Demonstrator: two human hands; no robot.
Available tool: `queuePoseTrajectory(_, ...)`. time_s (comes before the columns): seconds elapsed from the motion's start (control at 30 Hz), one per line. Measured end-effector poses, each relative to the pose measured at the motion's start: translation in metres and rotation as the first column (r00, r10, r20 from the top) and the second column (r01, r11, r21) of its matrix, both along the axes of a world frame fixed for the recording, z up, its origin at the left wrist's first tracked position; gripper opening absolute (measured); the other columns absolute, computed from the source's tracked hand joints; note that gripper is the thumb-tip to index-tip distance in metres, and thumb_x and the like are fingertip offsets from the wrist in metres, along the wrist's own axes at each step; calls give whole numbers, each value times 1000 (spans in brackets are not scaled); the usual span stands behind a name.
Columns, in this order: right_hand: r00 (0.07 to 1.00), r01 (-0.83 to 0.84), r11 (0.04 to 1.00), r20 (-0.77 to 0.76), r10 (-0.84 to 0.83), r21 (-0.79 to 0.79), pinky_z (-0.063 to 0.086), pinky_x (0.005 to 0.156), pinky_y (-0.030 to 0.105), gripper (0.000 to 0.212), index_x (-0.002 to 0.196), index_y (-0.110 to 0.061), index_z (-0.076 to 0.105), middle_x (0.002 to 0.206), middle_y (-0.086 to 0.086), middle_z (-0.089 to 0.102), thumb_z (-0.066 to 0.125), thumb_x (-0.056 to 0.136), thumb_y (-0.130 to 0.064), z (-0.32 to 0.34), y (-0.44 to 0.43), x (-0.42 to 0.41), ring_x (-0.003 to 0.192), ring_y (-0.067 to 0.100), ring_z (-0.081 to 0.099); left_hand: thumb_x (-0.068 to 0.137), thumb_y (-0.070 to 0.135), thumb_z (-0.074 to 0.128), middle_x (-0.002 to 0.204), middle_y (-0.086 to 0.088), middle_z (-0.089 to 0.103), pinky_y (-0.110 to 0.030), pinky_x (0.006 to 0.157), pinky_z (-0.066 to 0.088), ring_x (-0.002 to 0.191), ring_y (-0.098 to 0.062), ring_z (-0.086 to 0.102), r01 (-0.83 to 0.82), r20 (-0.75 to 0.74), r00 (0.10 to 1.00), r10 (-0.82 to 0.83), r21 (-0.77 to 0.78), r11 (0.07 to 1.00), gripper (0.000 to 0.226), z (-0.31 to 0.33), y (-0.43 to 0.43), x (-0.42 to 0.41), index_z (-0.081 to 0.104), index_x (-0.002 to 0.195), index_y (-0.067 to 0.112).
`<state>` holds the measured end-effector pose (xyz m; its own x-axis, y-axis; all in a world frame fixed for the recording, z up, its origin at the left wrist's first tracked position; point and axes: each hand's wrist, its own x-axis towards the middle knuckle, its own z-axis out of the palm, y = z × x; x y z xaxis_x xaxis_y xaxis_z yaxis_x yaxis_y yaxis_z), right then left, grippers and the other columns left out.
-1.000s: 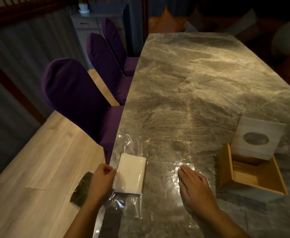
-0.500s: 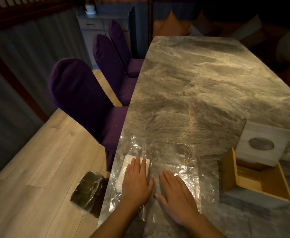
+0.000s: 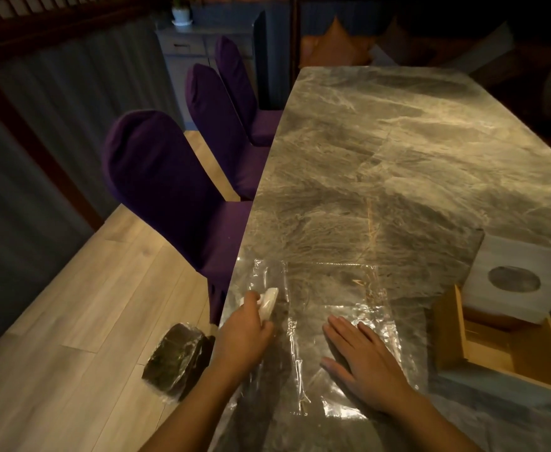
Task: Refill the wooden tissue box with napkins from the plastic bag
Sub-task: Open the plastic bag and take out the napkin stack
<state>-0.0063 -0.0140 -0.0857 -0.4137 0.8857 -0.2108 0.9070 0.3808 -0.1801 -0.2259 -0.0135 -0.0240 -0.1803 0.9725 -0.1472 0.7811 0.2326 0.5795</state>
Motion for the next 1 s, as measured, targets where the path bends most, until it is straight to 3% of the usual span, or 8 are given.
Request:
queuePoseTrajectory(0.2, 988, -64, 995, -135, 73, 75, -8, 110, 25, 73, 145, -31, 18, 146, -21, 6, 9, 83, -68, 2, 20, 18, 138, -1, 7, 90, 9, 50, 112, -11, 58, -44, 73, 56, 84, -28, 63, -245, 390, 875, 287, -156, 957, 39, 30, 5, -26, 37, 125, 15)
queuePoseTrajectory(0.37, 991, 65, 989, -127, -48, 136, 16, 100, 31, 47, 116, -26, 63, 126, -7, 62, 31, 84, -36, 4, 30, 24, 118, 11, 57, 87, 5, 50, 102, -14, 55, -37, 68, 50, 86, -26, 55, -333, 511, 726, 460, -324, 885, 25, 18, -4, -49, 45, 110, 12)
queuePoseTrajectory(0.5, 993, 99, 976, -78, -86, 192, 22, 93, 31, 40, 101, -24, 69, 109, -5, 71, 57, 64, -17, 16, 33, 14, 104, 16, 66, 87, 5, 51, 97, -15, 65, -37, 64, 57, 84, -27, 65, -163, 549, 702, 454, -497, 852, 21, 0, -18, -63, 52, 108, 4)
queuePoseTrajectory(0.6, 989, 138, 984, -75, -130, 113, 16, 105, 39, 39, 120, -20, 57, 135, -3, 53, 49, 83, -10, 20, 42, 3, 130, 17, 43, 90, 12, 52, 74, -12, 68, -31, 55, 56, 63, -21, 66, 157, 582, 732, 354, -650, 743, 19, 5, -24, -64, 63, 97, -2)
queuePoseTrajectory(0.67, 976, 180, 976, -144, -162, 124, 21, 100, 40, 26, 108, -18, 62, 127, 0, 57, 46, 87, -15, 20, 45, -4, 124, 21, 47, 93, 22, 52, 71, -11, 69, -25, 52, 55, 59, -19, 66, 324, 571, 790, 224, -699, 637, 26, 12, -27, -64, 66, 95, 0)
queuePoseTrajectory(0.73, 966, 217, 960, -178, -186, 175, 25, 95, 39, 23, 100, -17, 64, 119, 1, 61, 43, 90, -19, 26, 44, -9, 116, 22, 52, 93, 23, 52, 70, -8, 69, -23, 53, 55, 60, -17, 66, 320, 546, 830, 109, -628, 709, 24, 15, -25, -60, 66, 94, 4)
queuePoseTrajectory(0.83, 961, 248, 951, -167, -219, 184, 25, 101, 37, 25, 107, -18, 61, 126, 1, 57, 42, 93, -25, 32, 41, -11, 120, 19, 48, 91, 20, 54, 84, -3, 69, -30, 69, 57, 76, -16, 67, 81, 374, 928, 8, -223, 972, 9, 11, -19, -49, 62, 91, 15)
queuePoseTrajectory(1.0, 922, 377, 921, -136, -363, 96, 30, 100, 36, 30, 117, -18, 54, 126, 2, 54, 38, 94, -30, 32, 19, -10, 116, 20, 48, 92, 31, 50, 124, 7, 58, -29, 95, 46, 111, -9, 54, 268, 14, 963, -270, 94, 959, 30, 3, -2, -31, 52, 121, 27)
